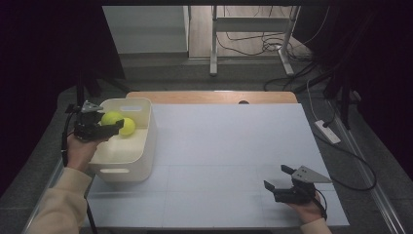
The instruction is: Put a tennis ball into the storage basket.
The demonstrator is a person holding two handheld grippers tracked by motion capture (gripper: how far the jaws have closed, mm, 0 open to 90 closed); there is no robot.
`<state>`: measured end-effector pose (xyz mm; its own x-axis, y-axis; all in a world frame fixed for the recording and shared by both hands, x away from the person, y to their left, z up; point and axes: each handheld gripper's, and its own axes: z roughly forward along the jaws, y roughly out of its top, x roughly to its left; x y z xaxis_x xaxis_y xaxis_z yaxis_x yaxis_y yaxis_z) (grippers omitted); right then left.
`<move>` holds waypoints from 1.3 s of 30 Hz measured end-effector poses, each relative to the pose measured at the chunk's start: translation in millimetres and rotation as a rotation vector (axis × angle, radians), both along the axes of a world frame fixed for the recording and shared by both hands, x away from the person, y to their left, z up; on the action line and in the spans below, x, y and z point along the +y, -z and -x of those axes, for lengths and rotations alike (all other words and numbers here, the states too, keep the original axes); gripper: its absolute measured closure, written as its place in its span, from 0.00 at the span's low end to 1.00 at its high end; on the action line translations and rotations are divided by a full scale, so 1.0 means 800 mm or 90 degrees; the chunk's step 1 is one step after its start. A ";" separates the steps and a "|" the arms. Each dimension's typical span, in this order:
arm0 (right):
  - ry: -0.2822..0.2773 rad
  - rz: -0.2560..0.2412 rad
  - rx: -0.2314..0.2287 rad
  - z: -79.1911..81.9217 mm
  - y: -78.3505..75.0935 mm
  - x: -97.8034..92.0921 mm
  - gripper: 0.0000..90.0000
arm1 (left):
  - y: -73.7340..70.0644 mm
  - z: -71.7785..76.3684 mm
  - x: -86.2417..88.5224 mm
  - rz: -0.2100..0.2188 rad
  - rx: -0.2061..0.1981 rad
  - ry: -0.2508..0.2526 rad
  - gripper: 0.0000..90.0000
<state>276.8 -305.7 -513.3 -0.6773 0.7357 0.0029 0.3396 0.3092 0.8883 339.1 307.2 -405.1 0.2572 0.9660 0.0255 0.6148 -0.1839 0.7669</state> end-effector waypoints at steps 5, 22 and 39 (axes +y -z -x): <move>-0.001 0.001 0.000 0.000 0.000 0.000 0.11 | 0.001 0.001 0.001 -0.007 -0.002 -0.011 0.28; 0.000 0.002 0.000 0.000 0.000 0.000 0.11 | -0.013 0.021 -0.009 0.098 -0.077 0.048 0.08; 0.003 -0.001 -0.002 0.004 -0.001 -0.002 0.11 | -0.023 0.039 -0.035 0.146 -0.107 0.131 0.05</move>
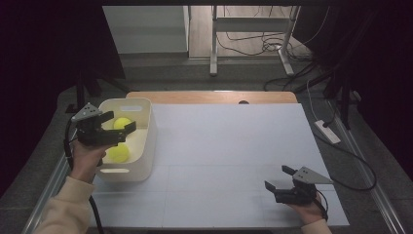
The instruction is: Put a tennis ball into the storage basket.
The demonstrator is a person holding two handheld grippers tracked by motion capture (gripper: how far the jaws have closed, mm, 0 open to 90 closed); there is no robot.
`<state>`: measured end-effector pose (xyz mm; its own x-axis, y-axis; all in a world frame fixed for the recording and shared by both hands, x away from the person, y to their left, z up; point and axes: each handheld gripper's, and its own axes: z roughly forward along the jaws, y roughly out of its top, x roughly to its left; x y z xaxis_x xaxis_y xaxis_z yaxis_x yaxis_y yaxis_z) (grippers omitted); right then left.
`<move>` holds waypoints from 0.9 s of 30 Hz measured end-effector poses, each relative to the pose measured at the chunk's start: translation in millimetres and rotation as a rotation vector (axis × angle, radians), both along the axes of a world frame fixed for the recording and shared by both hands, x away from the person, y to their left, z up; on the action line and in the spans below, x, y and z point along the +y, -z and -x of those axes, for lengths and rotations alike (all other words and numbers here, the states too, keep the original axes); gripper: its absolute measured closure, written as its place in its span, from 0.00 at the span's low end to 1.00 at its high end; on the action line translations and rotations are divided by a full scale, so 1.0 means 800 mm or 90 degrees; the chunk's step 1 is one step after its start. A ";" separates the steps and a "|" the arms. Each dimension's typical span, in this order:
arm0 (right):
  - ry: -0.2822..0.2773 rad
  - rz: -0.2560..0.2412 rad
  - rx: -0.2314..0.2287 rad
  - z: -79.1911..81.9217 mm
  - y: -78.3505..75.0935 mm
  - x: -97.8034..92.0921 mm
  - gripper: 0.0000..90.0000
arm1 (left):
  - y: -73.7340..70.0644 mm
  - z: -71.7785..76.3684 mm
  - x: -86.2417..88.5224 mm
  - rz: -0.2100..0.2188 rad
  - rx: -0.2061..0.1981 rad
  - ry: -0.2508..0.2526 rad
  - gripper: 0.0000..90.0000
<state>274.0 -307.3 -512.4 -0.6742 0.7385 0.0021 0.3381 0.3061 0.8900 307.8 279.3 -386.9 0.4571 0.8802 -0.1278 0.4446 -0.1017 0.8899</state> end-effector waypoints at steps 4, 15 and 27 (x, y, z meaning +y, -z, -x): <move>0.002 -0.001 0.000 0.000 0.000 -0.001 0.11 | -0.001 0.003 -0.009 0.002 -0.004 0.020 0.05; 0.002 0.002 0.001 0.000 0.000 -0.001 0.11 | 0.004 0.012 -0.037 -0.003 -0.011 0.073 0.05; 0.000 0.004 0.000 0.000 0.000 -0.001 0.11 | 0.007 0.027 -0.067 -0.009 -0.032 0.119 0.05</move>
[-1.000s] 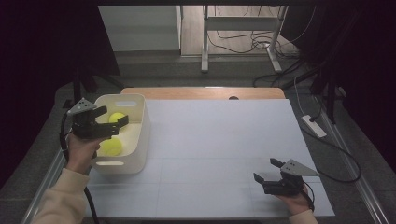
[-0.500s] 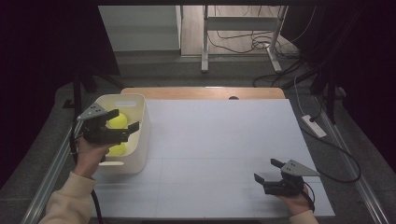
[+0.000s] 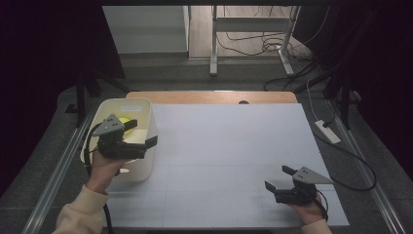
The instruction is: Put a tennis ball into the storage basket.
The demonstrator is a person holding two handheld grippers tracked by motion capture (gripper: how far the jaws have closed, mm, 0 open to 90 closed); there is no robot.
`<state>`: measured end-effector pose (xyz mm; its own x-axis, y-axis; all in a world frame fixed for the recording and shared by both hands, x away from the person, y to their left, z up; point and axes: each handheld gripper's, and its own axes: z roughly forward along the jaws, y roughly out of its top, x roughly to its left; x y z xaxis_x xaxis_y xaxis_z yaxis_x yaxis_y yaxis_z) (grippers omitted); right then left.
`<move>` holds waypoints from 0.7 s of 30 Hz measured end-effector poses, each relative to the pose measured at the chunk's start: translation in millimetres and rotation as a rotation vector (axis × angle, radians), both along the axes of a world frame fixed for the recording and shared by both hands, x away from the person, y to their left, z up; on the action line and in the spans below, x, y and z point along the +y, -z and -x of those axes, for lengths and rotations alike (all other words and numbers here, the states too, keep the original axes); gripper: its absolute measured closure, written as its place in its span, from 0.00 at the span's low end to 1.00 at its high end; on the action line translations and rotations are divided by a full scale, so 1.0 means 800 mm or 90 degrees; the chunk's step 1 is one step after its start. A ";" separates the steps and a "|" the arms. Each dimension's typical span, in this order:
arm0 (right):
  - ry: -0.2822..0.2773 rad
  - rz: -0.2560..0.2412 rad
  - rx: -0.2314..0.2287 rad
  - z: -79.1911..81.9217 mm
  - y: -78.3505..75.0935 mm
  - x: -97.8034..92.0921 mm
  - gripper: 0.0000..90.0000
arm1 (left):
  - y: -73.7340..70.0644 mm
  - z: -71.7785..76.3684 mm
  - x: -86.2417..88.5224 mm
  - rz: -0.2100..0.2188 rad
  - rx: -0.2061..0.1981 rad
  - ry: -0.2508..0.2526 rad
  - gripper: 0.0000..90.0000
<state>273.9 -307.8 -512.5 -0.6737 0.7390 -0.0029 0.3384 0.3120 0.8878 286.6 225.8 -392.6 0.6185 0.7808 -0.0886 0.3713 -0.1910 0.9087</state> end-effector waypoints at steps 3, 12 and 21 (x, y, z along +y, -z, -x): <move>0.000 0.000 -0.002 0.000 0.000 0.000 0.11 | 0.001 0.003 -0.007 0.001 -0.004 0.014 0.05; 0.000 -0.001 -0.003 0.000 0.000 0.000 0.11 | 0.011 0.007 -0.028 0.003 -0.002 0.046 0.06; 0.000 -0.003 -0.004 0.001 -0.001 0.000 0.11 | 0.022 0.018 -0.053 0.000 -0.008 0.097 0.07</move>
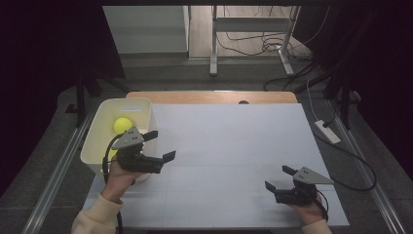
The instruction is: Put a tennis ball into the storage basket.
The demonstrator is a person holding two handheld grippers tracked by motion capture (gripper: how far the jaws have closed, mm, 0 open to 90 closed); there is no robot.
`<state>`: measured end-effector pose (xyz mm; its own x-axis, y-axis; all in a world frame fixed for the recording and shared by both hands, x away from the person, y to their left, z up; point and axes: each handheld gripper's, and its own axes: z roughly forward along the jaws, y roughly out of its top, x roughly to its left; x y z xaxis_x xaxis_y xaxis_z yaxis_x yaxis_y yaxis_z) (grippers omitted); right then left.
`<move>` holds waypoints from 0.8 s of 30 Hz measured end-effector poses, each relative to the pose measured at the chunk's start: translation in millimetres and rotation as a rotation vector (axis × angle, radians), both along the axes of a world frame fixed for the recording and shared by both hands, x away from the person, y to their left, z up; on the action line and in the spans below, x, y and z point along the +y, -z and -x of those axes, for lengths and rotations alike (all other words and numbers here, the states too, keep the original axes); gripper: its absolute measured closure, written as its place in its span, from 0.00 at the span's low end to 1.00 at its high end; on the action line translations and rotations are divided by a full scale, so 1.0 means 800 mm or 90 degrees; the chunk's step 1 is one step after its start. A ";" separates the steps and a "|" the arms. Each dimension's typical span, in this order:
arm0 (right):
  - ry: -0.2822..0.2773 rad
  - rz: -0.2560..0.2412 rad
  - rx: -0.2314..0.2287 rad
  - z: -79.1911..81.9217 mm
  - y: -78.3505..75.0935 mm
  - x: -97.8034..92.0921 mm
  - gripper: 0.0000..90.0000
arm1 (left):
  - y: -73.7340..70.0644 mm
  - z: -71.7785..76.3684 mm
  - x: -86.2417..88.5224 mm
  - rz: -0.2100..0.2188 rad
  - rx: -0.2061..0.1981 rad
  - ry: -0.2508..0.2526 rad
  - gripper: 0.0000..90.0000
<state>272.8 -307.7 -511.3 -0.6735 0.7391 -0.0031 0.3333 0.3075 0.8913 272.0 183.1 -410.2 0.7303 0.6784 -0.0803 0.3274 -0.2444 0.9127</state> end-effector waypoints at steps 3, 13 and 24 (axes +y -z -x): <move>-0.001 -0.001 0.000 0.000 0.000 0.000 0.11 | 0.005 0.004 -0.008 -0.008 0.001 0.011 0.07; -0.001 -0.002 -0.001 0.001 0.000 0.000 0.11 | 0.024 0.033 -0.032 -0.013 -0.004 0.065 0.07; -0.003 -0.003 0.000 0.001 0.000 0.002 0.11 | 0.060 0.054 -0.033 -0.040 0.009 0.077 0.07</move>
